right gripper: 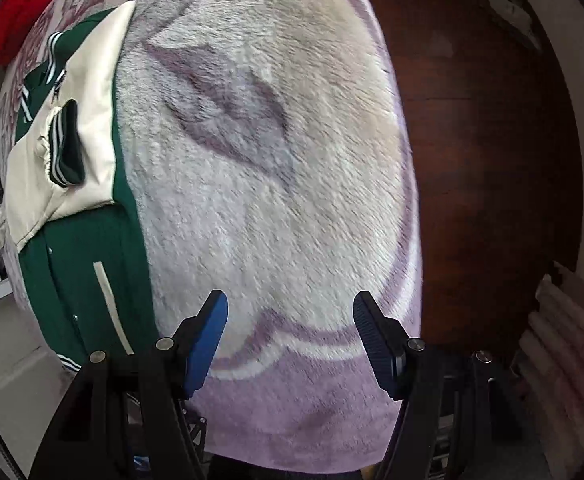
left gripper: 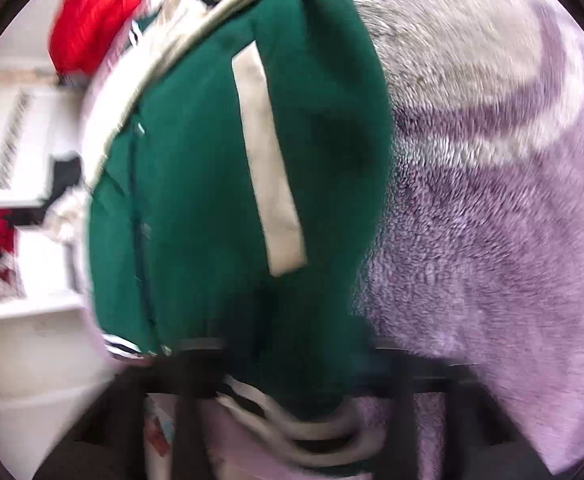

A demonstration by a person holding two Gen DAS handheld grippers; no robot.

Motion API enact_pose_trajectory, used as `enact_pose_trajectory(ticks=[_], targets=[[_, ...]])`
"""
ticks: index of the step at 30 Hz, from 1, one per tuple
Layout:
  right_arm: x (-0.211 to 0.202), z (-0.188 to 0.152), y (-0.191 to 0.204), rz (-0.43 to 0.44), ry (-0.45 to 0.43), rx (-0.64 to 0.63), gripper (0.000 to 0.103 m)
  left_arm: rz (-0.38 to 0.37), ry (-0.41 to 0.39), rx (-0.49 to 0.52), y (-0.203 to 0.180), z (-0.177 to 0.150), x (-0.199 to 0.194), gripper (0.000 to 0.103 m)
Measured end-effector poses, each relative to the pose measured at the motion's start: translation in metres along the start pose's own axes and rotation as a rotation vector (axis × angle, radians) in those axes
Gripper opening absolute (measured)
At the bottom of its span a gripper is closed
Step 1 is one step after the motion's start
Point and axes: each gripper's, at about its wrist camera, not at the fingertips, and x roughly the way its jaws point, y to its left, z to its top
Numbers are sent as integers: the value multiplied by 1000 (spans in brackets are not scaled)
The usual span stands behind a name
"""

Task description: Fold large clothes

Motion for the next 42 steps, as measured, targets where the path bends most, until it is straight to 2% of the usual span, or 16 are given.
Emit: enact_pose_trajectory(ticks=[1, 3, 5, 8, 13, 16, 17, 18, 19, 21, 25, 28, 32, 37, 39, 42], targets=[[4, 12, 8, 58, -4, -26, 68, -41, 8, -23, 7, 2, -4, 20], [13, 41, 25, 191, -2, -65, 85, -81, 21, -49, 17, 4, -8, 19], [26, 69, 44, 315, 0, -103, 91, -111, 27, -55, 27, 6, -9, 18], [66, 116, 79, 486, 30, -128, 92, -128, 26, -50, 46, 8, -4, 18], [107, 161, 132, 662, 129, -169, 93, -131, 14, -24, 55, 6, -3, 17], [127, 161, 165, 607, 139, -209, 93, -156, 15, -45, 65, 7, -3, 17], [127, 159, 172, 588, 124, -197, 83, -165, 14, -49, 68, 8, -3, 17], [129, 155, 176, 568, 123, -175, 37, -181, 13, -60, 74, 9, -3, 17], [128, 151, 178, 589, 135, -138, 25, -198, 6, -80, 82, 9, -4, 17], [112, 142, 187, 558, 109, -95, 21, -236, -16, -119, 104, 7, -10, 16], [50, 124, 237, 522, 64, -134, 19, -328, -49, -196, 160, -3, -19, 16], [3, 112, 297, 459, 55, -173, 19, -422, -81, -275, 224, -16, -23, 16], [-26, 103, 395, 313, 74, -228, 19, -501, -95, -404, 318, -40, -10, 16], [3, 98, 537, 118, 69, -279, 19, -586, -51, -557, 418, -72, 61, 16], [37, 95, 595, 66, 81, -292, 19, -629, -23, -605, 450, -82, 102, 16], [99, 95, 652, -8, 112, -268, 20, -735, 65, -643, 475, -98, 178, 23]])
